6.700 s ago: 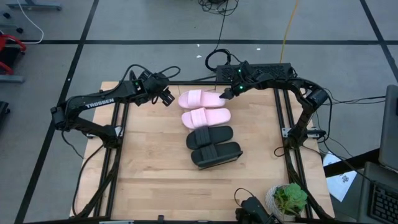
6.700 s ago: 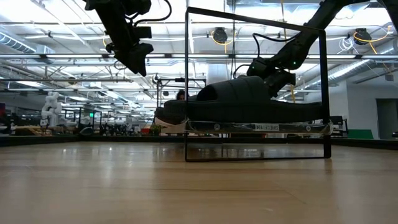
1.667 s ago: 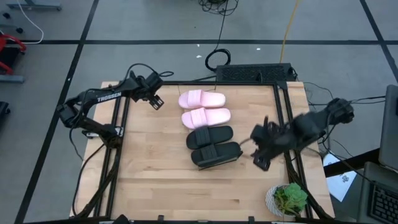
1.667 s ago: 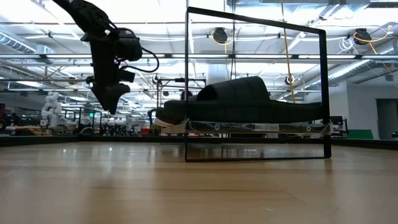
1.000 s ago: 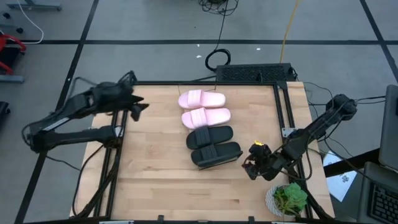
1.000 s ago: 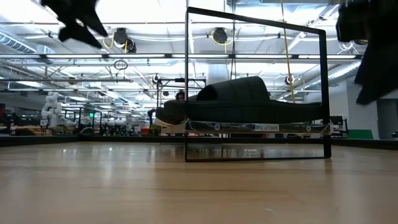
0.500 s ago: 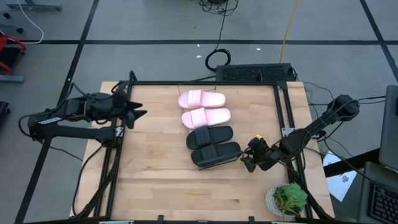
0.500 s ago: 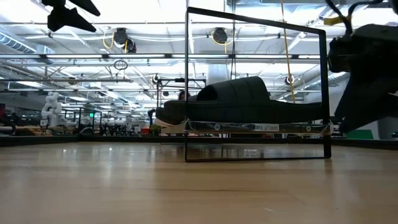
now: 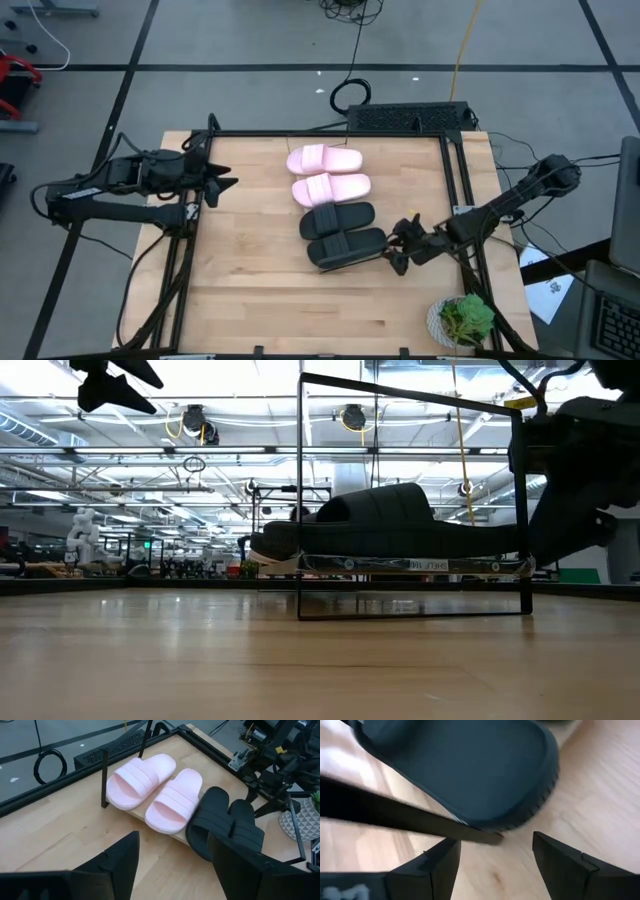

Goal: Pick and place slides into the shelf
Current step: Adjust the shelf

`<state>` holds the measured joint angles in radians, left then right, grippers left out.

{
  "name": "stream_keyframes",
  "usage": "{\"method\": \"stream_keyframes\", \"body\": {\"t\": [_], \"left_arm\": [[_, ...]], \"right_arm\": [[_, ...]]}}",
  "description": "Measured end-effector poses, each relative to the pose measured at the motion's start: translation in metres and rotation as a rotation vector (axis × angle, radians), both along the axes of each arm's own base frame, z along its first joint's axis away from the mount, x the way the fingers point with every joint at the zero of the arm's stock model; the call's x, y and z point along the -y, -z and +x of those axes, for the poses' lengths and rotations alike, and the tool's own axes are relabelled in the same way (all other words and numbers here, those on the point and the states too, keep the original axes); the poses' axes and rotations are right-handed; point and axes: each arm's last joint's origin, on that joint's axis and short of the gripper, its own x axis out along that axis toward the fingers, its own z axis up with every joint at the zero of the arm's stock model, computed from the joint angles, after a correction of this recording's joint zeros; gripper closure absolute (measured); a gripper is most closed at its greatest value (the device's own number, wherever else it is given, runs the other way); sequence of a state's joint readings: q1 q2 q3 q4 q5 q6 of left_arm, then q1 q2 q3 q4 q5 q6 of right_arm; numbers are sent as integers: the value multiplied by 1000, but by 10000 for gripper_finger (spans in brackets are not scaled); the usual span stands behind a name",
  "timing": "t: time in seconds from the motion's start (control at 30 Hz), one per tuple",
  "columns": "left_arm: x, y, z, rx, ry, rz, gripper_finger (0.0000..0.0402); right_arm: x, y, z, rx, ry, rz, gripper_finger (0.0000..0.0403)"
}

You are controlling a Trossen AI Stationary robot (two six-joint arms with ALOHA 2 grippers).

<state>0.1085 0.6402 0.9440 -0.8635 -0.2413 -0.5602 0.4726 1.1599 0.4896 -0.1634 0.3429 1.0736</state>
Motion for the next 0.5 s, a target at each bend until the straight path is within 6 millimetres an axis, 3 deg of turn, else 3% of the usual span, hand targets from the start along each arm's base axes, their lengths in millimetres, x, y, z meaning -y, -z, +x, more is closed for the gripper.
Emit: {"method": "stream_keyframes", "body": {"t": [0.5], "left_arm": [[0, 0, 1, -5, -3, 8, 167]], "right_arm": [[5, -5, 9, 57, -36, 32, 165]]}}
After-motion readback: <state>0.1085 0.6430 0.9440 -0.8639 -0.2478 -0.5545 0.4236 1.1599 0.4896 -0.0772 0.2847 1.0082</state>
